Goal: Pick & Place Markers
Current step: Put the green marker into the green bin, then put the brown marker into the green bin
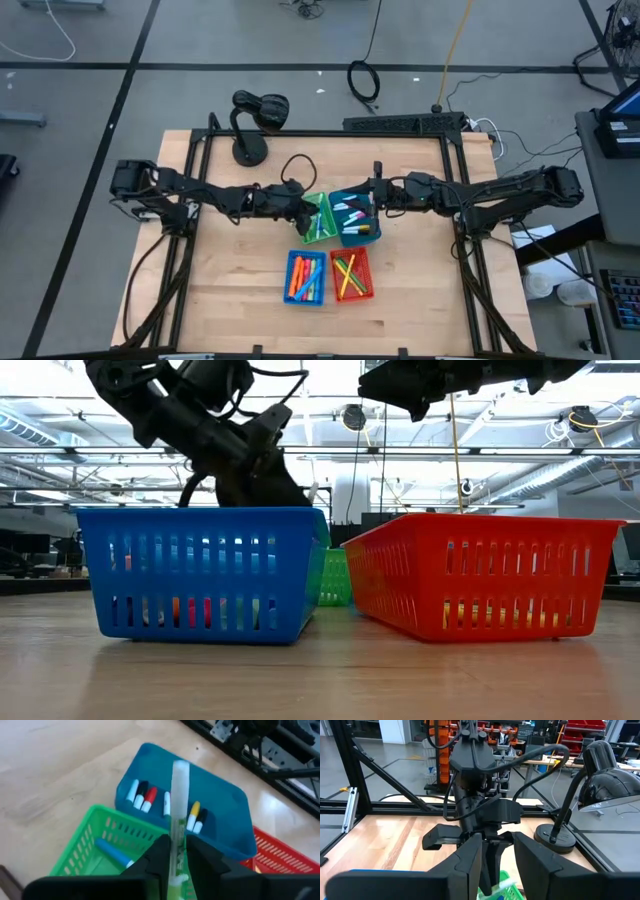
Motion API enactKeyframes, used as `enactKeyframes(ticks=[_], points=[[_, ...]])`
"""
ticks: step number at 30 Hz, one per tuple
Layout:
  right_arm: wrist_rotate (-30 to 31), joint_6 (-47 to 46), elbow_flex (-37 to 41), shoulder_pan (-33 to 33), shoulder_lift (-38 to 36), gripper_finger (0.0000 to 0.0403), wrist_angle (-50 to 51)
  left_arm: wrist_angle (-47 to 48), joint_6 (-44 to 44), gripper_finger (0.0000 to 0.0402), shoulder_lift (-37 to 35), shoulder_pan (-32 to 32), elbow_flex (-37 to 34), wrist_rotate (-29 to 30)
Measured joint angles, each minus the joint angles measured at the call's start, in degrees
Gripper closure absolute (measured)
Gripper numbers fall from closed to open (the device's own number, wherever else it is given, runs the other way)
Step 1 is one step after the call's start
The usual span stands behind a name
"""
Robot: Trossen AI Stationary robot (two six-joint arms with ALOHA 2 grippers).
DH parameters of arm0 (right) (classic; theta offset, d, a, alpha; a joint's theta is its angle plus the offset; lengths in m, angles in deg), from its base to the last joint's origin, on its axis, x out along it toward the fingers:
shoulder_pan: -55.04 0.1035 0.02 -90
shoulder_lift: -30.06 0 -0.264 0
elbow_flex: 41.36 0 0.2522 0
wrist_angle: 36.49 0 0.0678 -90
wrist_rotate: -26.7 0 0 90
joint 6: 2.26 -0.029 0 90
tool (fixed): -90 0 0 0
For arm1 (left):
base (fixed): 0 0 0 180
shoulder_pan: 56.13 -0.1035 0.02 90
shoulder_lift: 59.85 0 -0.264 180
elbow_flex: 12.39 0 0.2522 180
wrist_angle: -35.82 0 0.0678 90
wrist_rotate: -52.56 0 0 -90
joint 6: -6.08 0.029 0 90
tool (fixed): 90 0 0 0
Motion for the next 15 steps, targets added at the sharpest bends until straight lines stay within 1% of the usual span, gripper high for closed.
enactKeyframes(ticks=[7,12,14,15], points=[[-0.01,0.0,0.01,0.0,0.0,0.03,0.25,1.66,0.52,0.0312,-1.52,0.0,0.09,-3.57],[0.0,0.0,0.0,0.0,0.0,0.03,1.2,10.15,6.0,0.0284,-6.7,0.0,0.63,-5.07],[0.0,-0.19,0.02,0.0,0.0,0.03,1.6,17.41,7.19,0.0272,-10.48,0.0,0.38,-4.98],[0.0,-0.19,0.02,0.0,0.0,0.03,1.62,19.31,7.06,0.0266,-11.66,0.05,0.45,-4.68]])
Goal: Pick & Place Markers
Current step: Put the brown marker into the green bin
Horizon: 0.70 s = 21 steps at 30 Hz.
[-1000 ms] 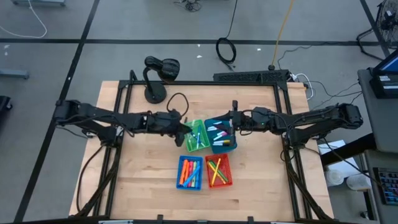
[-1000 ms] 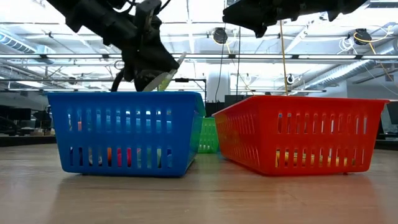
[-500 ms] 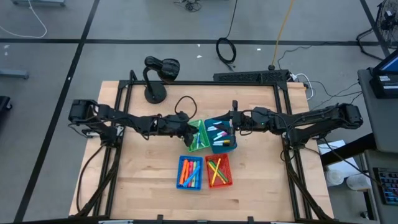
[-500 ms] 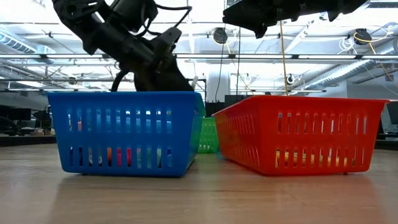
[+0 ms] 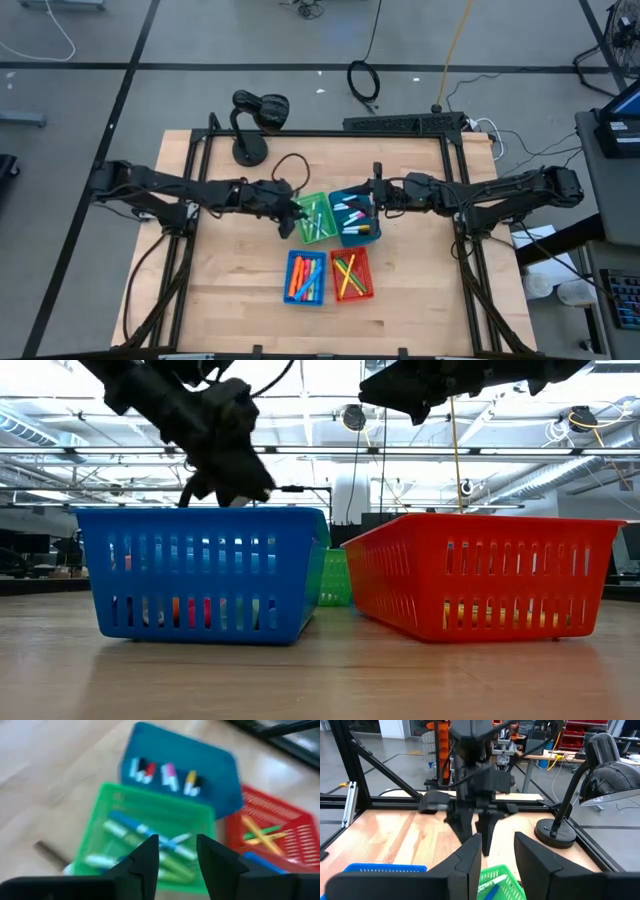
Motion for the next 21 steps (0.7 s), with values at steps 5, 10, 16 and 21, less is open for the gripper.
enactKeyframes(ticks=[5,10,16,21], points=[[0.0,0.0,0.0,-0.02,0.0,0.03,0.15,15.19,-4.07,0.0253,-4.75,2.01,-0.08,8.74],[0.02,0.0,0.0,-0.02,0.0,0.03,-0.03,18.69,-10.16,0.0258,-1.58,4.19,-2.67,15.02],[0.04,-0.02,0.0,-0.02,0.0,0.03,-0.39,13.97,-13.84,0.0257,6.21,4.01,-3.0,14.91],[0.04,-0.02,0.0,-0.02,0.0,0.03,-0.34,11.59,-13.85,0.0257,12.55,3.97,-1.73,14.76]])
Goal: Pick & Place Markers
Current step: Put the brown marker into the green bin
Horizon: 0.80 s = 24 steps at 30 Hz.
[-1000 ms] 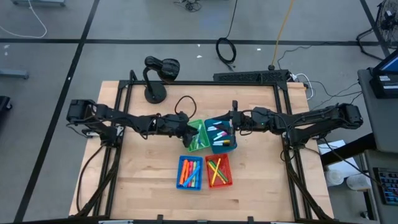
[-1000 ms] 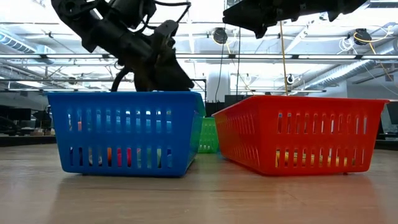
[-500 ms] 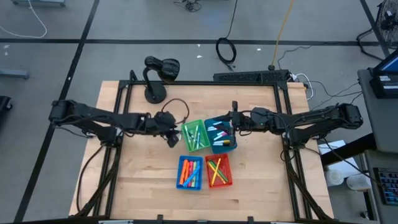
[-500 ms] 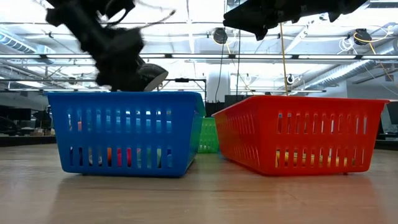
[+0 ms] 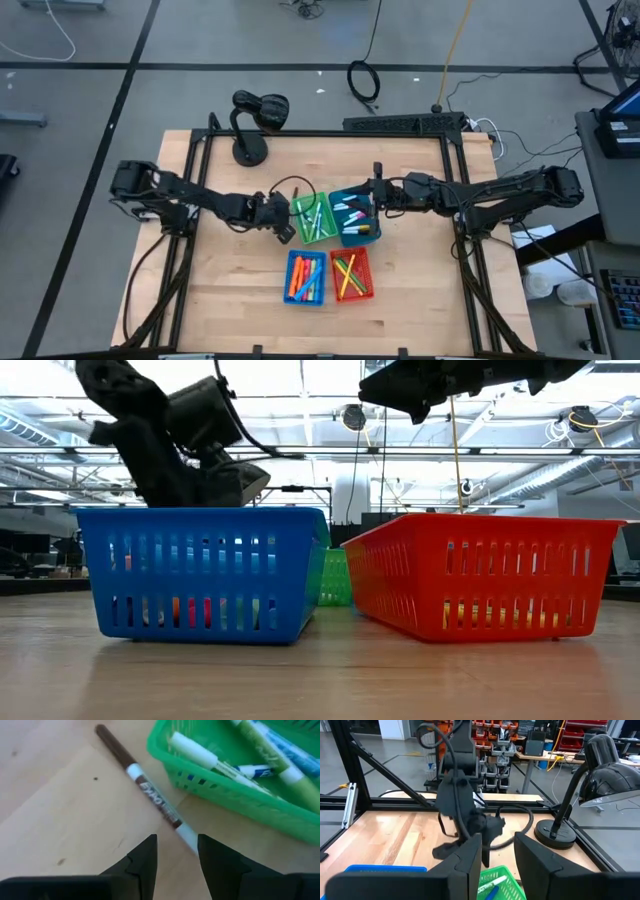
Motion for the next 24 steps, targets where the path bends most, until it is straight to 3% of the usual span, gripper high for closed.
enactKeyframes(ticks=[16,24], points=[[0.0,0.0,0.0,0.0,0.0,0.03,0.01,3.0,1.45,0.0256,3.21,-2.47,1.13,-0.1],[0.02,0.0,0.0,0.0,0.0,0.03,0.08,5.73,3.63,0.0257,6.57,-3.79,1.57,-4.55]])
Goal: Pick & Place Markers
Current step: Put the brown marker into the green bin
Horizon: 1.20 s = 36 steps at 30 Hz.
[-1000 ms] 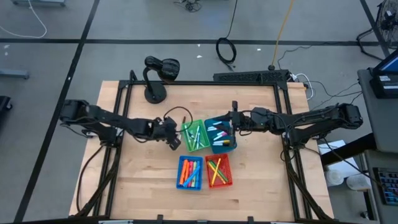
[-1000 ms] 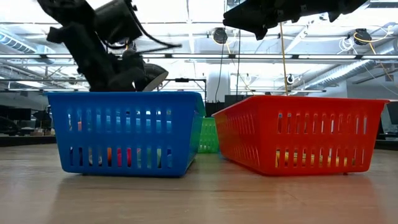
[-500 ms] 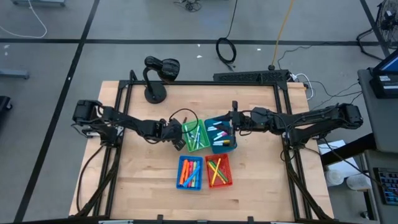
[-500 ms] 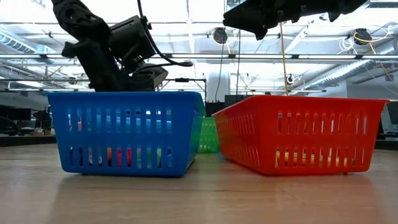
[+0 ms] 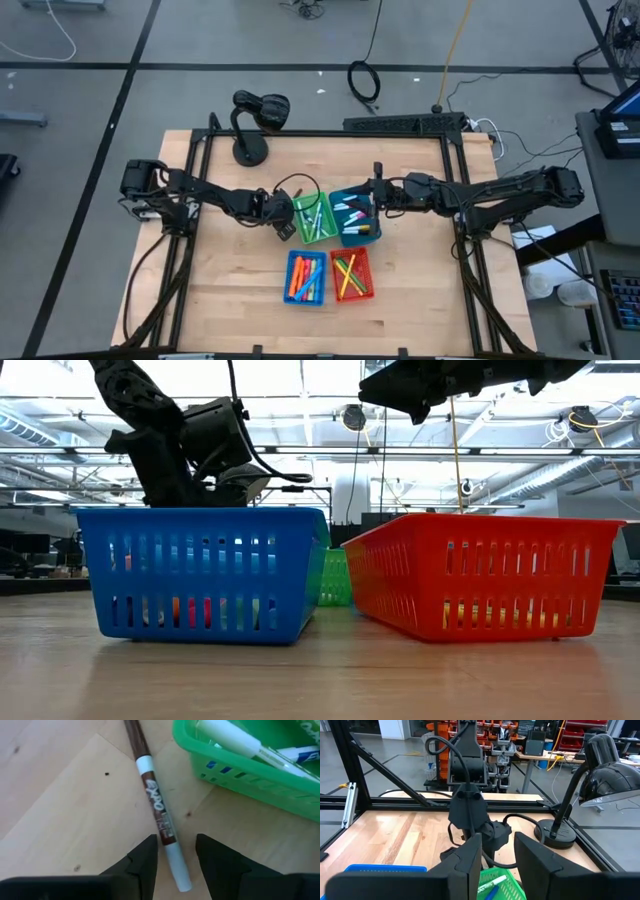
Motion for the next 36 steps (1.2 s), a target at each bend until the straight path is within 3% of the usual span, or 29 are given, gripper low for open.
enactKeyframes(ticks=[4,10,18,27,32,36], points=[[-0.02,-0.01,0.0,0.0,0.0,0.03,0.01,1.01,-0.75,0.0284,0.19,-0.01,0.0,-0.66],[-0.02,-0.01,0.0,0.0,0.0,0.03,0.32,3.45,-3.61,0.038,-1.13,-0.13,-0.01,-1.32],[-0.01,0.0,0.0,0.0,0.0,0.03,0.33,10.6,-4.68,0.0379,-5.94,-0.19,-0.69,1.21],[0.0,0.0,0.02,0.0,0.02,0.03,0.33,24.35,-10.6,0.0379,-20.5,1.06,-0.77,7.34],[0.0,0.0,0.02,0.0,0.02,0.03,0.08,13.84,-12.66,0.0379,-27.08,4.91,-0.63,6.89],[0.0,0.0,0.02,0.0,0.02,0.03,-0.13,2.3,-13.0,0.0379,-27.53,7.53,-0.59,7.32]])
